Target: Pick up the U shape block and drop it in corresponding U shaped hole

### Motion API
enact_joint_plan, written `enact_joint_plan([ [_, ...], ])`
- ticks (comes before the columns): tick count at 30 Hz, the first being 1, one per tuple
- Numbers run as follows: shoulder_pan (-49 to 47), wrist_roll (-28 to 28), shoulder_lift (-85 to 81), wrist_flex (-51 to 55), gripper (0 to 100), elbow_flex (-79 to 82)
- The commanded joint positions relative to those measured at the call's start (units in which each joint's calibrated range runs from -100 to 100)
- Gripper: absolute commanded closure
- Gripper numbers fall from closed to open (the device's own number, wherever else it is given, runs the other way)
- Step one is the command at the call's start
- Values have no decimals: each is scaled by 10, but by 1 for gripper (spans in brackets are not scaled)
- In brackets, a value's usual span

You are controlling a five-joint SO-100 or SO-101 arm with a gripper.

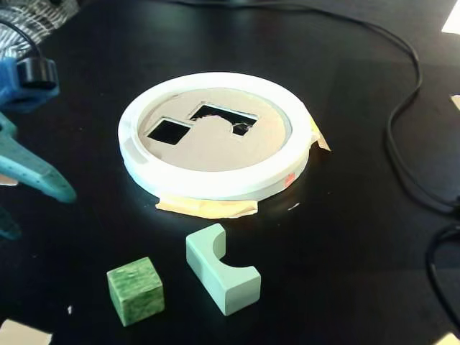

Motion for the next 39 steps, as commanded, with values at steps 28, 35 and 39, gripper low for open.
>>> enact_joint_plan([
  [28, -10, -2, 10, -215, 0, -119],
  [35, -58, 1, 306, -308, 0, -322],
  [39, -69, 13, 599, -302, 0, -524],
])
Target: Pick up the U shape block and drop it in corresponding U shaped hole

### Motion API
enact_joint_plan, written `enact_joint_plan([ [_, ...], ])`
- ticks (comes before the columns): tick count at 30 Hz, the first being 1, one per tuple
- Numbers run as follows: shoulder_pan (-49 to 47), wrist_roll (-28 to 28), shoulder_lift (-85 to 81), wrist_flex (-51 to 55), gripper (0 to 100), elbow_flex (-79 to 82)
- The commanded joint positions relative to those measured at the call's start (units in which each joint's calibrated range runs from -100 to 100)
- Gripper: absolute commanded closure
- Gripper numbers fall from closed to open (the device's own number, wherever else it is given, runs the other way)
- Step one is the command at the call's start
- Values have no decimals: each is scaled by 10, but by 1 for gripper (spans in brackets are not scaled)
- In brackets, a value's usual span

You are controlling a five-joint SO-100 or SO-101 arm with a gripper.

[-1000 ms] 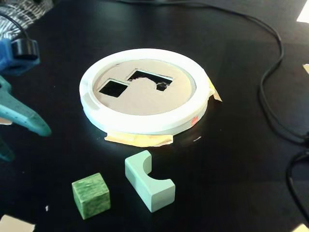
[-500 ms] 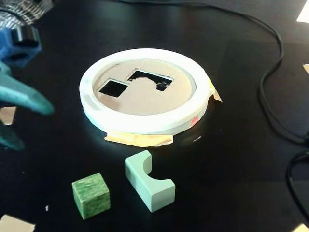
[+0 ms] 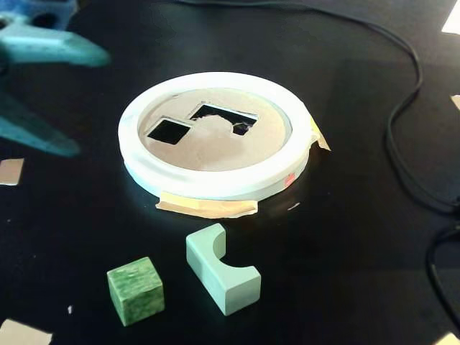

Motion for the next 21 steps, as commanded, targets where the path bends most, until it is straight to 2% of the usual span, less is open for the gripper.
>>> enact_joint_plan([
  [1, -18, 17, 344, -22, 0, -285],
  [2, -18, 27, 424, -21, 0, -350],
  [7, -17, 79, 596, -19, 0, -501],
  [11, -8, 121, 653, -11, 0, -531],
  [16, 1, 202, 704, 18, 0, -545],
  [21, -6, 218, 768, 18, 0, -555],
])
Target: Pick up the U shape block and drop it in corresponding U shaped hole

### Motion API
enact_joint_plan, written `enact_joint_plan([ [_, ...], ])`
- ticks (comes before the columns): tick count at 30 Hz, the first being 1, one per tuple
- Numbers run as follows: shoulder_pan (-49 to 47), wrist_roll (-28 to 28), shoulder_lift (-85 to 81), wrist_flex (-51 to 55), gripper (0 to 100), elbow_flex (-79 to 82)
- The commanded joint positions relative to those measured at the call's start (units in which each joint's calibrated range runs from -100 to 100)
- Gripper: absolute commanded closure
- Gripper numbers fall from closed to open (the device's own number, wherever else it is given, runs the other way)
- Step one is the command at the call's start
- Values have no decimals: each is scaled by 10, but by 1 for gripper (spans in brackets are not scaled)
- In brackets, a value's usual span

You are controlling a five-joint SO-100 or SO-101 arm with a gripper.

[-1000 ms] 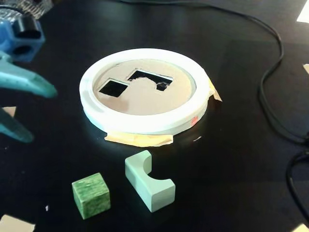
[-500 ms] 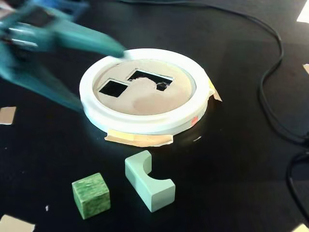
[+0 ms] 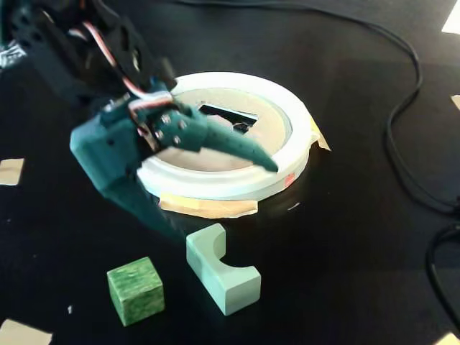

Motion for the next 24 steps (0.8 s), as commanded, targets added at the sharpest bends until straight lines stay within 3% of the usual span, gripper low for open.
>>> enact_joint_plan([
  [1, -6, 20, 49, 7, 0, -74],
  [8, 9, 20, 153, 10, 0, -142],
  [24, 4, 20, 178, 56, 0, -144],
])
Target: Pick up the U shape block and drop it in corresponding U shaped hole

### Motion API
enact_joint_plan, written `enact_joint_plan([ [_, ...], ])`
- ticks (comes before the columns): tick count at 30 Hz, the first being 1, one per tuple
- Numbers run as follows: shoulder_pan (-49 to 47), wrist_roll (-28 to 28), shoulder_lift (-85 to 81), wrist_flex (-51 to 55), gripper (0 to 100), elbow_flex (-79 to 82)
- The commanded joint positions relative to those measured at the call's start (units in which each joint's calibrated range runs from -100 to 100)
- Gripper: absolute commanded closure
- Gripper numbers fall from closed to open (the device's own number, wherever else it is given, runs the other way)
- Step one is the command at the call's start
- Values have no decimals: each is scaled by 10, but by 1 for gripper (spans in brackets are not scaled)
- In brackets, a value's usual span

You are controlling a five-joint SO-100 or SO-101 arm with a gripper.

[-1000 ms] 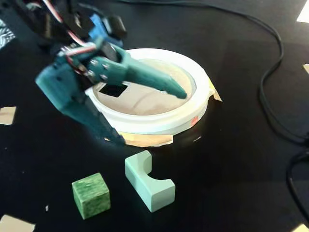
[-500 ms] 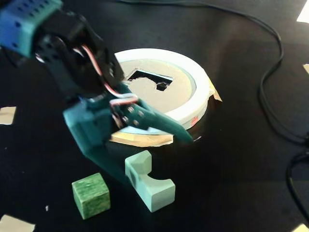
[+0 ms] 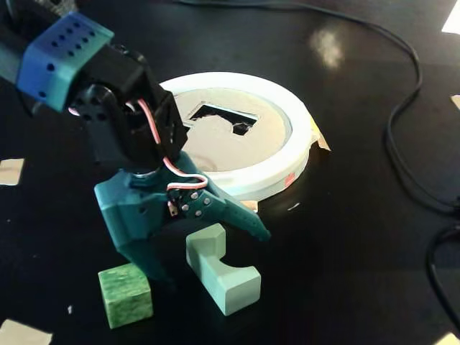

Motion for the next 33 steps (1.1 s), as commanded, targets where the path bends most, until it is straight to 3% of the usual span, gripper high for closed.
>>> enact_joint_plan([
  [1, 3, 2, -11, 11, 1, -50],
  [6, 4, 0, -15, 5, 41, -50],
  [12, -5, 0, -15, -2, 72, -51],
  [20, -1, 0, -16, -3, 84, -51],
  [25, 5, 0, -17, -2, 98, -51],
  [33, -8, 0, -15, 1, 99, -75],
])
